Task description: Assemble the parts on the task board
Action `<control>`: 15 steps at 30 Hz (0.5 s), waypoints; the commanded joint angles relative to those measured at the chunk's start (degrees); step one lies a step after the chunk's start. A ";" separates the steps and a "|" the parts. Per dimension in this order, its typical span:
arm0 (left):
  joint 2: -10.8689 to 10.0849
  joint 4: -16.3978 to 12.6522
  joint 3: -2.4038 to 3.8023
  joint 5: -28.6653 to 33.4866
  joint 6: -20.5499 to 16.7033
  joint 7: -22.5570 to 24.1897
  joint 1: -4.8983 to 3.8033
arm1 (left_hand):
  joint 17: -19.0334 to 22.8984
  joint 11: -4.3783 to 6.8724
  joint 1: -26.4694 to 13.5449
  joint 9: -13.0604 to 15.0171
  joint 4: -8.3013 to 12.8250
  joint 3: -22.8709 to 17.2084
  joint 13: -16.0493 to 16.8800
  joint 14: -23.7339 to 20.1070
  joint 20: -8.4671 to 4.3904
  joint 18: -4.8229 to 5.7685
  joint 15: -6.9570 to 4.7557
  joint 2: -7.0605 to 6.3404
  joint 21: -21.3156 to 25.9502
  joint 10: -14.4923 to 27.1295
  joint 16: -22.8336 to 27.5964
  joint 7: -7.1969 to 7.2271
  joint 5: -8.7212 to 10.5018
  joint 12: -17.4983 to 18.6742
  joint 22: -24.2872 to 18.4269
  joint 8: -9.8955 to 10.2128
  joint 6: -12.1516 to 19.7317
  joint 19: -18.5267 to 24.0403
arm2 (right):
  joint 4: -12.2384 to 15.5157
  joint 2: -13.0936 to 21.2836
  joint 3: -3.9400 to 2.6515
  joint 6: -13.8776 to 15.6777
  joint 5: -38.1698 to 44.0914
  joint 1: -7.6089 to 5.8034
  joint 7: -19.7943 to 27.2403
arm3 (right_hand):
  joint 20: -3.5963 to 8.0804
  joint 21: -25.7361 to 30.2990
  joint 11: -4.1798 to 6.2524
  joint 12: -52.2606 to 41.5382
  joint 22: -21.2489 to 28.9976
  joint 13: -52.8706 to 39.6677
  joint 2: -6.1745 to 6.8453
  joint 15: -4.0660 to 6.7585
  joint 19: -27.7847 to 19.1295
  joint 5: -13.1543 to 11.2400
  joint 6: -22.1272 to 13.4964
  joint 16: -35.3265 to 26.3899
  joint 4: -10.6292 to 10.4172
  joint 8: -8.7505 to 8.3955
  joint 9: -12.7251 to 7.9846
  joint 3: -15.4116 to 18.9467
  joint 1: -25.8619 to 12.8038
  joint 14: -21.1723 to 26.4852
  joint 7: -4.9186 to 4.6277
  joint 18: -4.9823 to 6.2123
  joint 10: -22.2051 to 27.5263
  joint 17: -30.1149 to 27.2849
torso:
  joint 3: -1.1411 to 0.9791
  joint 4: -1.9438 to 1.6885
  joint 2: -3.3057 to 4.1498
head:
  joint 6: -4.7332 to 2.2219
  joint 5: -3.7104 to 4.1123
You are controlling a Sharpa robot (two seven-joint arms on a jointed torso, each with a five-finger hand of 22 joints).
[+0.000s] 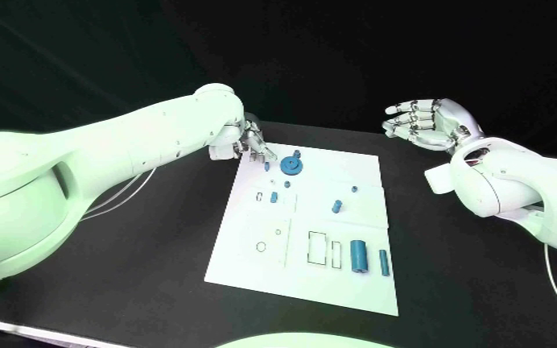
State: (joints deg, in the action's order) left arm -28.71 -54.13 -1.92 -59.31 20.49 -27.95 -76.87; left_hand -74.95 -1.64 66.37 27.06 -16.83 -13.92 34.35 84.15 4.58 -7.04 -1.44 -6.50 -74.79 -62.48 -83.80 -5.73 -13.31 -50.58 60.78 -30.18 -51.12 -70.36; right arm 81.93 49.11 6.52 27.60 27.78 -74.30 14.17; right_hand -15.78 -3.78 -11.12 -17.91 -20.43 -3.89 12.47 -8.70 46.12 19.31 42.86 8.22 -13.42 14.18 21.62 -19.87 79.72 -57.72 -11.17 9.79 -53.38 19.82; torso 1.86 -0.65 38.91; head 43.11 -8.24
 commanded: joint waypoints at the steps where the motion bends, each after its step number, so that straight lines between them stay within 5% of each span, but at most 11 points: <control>1: 0.31 0.25 -0.09 0.02 1.33 0.73 0.14 | -1.37 0.04 0.63 -0.08 0.13 -0.41 -0.02 1.70 0.08 0.93 -0.38 0.11 -0.32 -0.28 -0.29 -0.10 -0.35 -0.33 0.11 0.13 -0.46 -0.50 | 0.02 -0.06 -0.01 -0.11 -0.30 0.03 1.02 | 0.00 0.22 -0.23 0.13 0.05 0.05 -0.15 -0.20 -0.24 0.40 -0.05 -0.31 0.28 -0.19 -0.04 0.08 -0.62 -0.17 -3.91 0.72 0.09 -0.05 | -0.01 -0.03 -0.01 | 0.18 0.03; 8: 0.73 1.16 -0.30 -0.19 1.06 0.81 0.54 | -1.36 0.07 0.95 -0.11 0.14 -0.54 -0.04 1.70 0.04 0.97 -0.41 0.18 -0.42 -0.30 -0.30 -0.09 -0.37 -0.35 0.29 0.19 -0.53 -0.61 | 0.00 -0.12 -0.01 -0.15 -0.36 0.03 1.01 | -0.02 0.22 -0.25 0.17 0.15 0.08 -0.16 -0.22 -0.27 0.46 -0.08 -0.36 0.30 -0.23 -0.08 0.08 -0.65 -0.16 -3.93 0.72 0.13 -0.11 | 0.01 0.05 0.00 | 0.55 0.24; 12: 0.97 1.72 -0.35 -0.23 0.74 0.85 0.82 | -1.42 0.08 1.12 -0.12 0.14 -0.62 -0.04 1.73 0.02 0.99 -0.42 0.20 -0.50 -0.31 -0.33 -0.08 -0.39 -0.36 0.43 0.21 -0.58 -0.70 | 0.00 -0.15 -0.01 -0.17 -0.37 0.03 1.00 | -0.03 0.22 -0.26 0.19 0.22 0.10 -0.17 -0.23 -0.29 0.51 -0.10 -0.39 0.31 -0.26 -0.10 0.08 -0.67 -0.15 -3.94 0.72 0.14 -0.16 | 0.02 0.00 -0.03 | 1.70 0.78; 15: 1.06 1.88 -0.37 -0.25 0.49 0.92 0.94 | -1.57 0.10 1.40 -0.14 0.14 -0.75 -0.06 1.79 -0.01 1.03 -0.45 0.28 -0.61 -0.36 -0.41 -0.07 -0.40 -0.40 0.62 0.24 -0.67 -0.82 | 0.00 -0.17 -0.01 -0.21 -0.38 0.03 1.00 | -0.03 0.22 -0.28 0.22 0.29 0.12 -0.18 -0.24 -0.31 0.56 -0.12 -0.42 0.32 -0.28 -0.12 0.08 -0.69 -0.14 -3.95 0.72 0.16 -0.20 | 0.04 -0.02 -0.05 | 1.82 0.85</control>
State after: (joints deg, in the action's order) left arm -27.84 -52.29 -2.30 -59.42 20.70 -27.75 -75.96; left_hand -74.94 -1.65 67.09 27.01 -16.68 -14.41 34.35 84.14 4.60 -7.04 -1.44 -6.16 -75.16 -62.47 -84.01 -5.76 -13.52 -50.58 61.35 -30.18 -51.49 -70.75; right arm 81.90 49.00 6.52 27.63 27.47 -74.30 14.28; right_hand -15.78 -3.78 -11.12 -17.91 -20.19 -3.84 12.26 -8.70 46.13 19.52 42.86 7.99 -13.42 14.18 21.57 -19.87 79.52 -57.72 -11.17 9.78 -53.38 19.67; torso 1.88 -0.64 38.89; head 44.63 -7.53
